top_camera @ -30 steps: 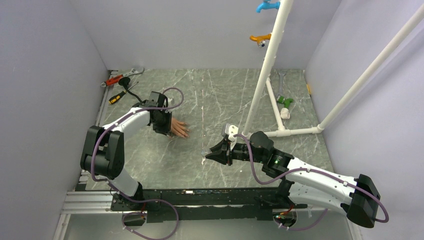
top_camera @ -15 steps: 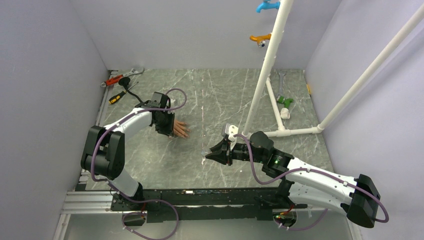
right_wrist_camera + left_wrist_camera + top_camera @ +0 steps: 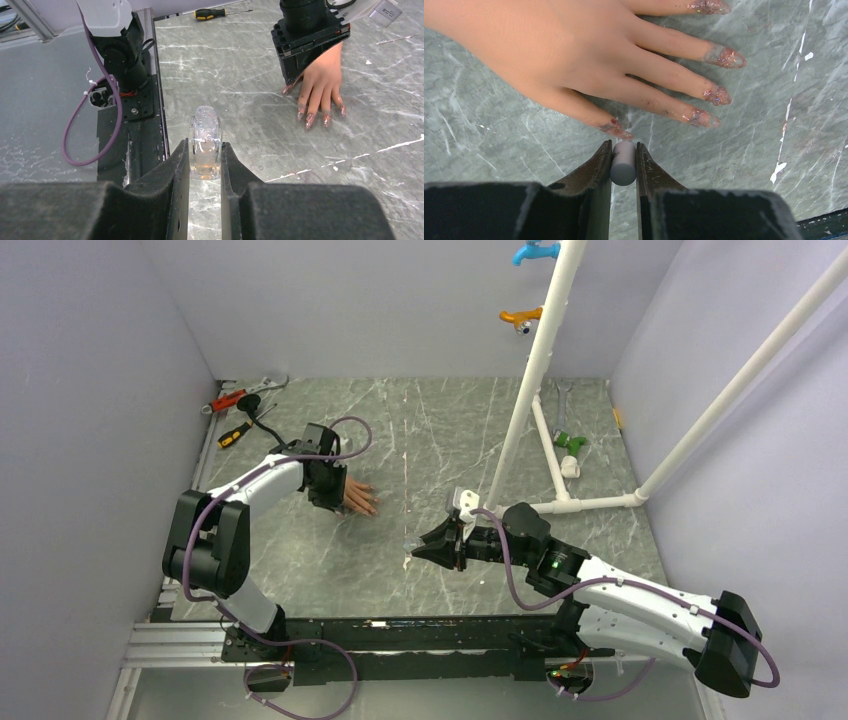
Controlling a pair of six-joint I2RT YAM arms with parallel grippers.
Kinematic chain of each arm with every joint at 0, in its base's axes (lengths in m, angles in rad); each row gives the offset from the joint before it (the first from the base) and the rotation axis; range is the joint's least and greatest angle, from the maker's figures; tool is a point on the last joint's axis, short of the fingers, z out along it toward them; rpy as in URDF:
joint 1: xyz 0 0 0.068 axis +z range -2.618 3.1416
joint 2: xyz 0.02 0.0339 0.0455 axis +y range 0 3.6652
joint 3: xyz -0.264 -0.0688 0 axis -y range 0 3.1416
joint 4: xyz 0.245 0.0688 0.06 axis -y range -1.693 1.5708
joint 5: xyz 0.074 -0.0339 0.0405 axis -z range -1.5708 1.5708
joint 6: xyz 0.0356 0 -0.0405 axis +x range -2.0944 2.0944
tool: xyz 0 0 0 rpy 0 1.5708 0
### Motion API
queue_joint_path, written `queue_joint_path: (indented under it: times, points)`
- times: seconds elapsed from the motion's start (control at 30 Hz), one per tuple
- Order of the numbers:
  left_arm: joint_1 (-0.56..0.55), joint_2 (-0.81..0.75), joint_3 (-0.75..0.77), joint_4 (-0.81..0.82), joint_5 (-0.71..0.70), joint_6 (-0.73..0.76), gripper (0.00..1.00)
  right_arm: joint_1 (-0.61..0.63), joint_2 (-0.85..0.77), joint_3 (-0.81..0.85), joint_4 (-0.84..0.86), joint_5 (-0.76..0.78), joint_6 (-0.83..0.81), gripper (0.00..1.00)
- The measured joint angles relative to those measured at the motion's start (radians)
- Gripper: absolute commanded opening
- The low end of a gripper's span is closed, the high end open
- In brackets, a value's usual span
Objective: Paint the nails
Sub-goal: Paint the nail polish on the nail.
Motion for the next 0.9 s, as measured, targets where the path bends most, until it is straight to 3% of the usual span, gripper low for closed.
queue_joint_path:
  times: [0.9]
  points:
    - [0.027,0.002,0.002,0.026,0.012,-0.001,0.00,0.000,-0.038,0.000,-0.002,0.002,-0.001,0.00]
